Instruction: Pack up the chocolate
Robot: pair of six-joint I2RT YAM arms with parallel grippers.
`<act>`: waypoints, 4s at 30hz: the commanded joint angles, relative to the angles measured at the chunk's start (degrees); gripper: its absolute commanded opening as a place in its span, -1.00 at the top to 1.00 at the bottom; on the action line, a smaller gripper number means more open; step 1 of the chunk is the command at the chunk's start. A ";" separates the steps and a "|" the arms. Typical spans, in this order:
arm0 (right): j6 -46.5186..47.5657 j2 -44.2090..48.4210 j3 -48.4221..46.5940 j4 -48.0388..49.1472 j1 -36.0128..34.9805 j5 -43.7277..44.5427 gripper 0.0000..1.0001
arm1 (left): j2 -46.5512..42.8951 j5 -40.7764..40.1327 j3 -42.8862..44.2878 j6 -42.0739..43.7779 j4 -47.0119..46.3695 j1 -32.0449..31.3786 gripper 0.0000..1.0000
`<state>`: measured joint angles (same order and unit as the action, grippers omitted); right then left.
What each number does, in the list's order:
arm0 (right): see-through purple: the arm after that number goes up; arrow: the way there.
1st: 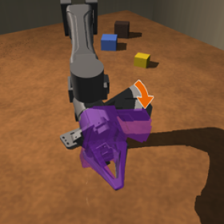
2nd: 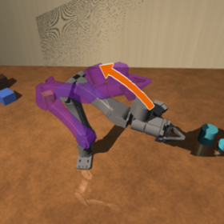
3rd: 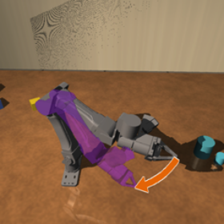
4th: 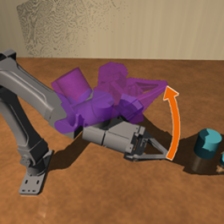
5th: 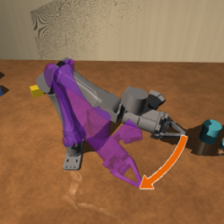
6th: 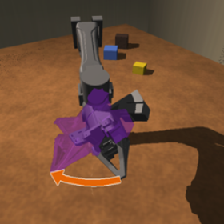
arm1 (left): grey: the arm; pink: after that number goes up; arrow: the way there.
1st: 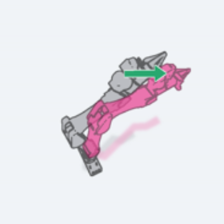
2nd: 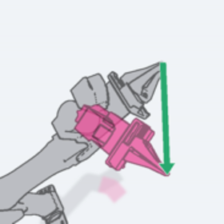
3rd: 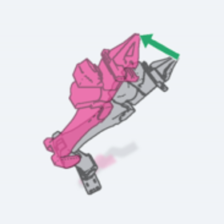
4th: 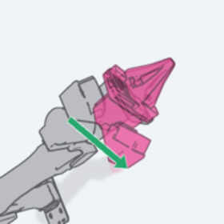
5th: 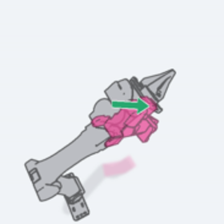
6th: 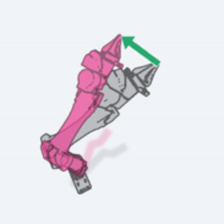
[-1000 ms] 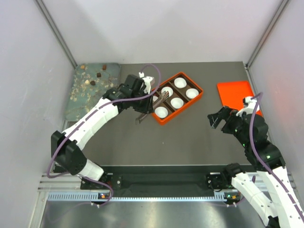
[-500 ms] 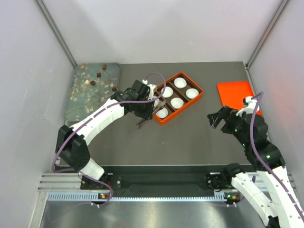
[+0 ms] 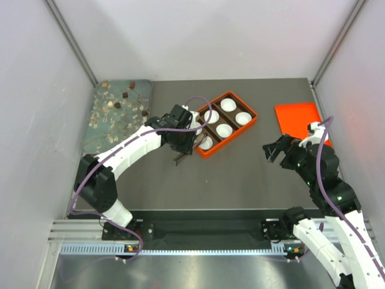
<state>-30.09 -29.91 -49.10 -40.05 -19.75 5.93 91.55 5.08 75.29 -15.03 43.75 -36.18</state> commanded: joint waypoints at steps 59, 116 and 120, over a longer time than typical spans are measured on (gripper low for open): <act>-0.68 2.23 2.96 3.84 -0.55 -2.51 -0.99 | 1.00 -14.92 16.03 -3.08 -6.38 34.93 0.06; 0.73 1.61 3.31 5.51 -0.55 -1.98 -0.99 | 13.13 -5.35 13.22 3.25 -1.82 37.06 0.09; 0.55 1.87 3.31 5.42 -0.55 -1.89 -0.99 | 13.74 -5.35 13.40 3.51 -1.82 36.98 0.09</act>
<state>-30.02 -28.75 -45.36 -35.57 -19.75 3.57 104.49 -0.05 86.67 -12.01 41.15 1.02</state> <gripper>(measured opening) 0.996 0.459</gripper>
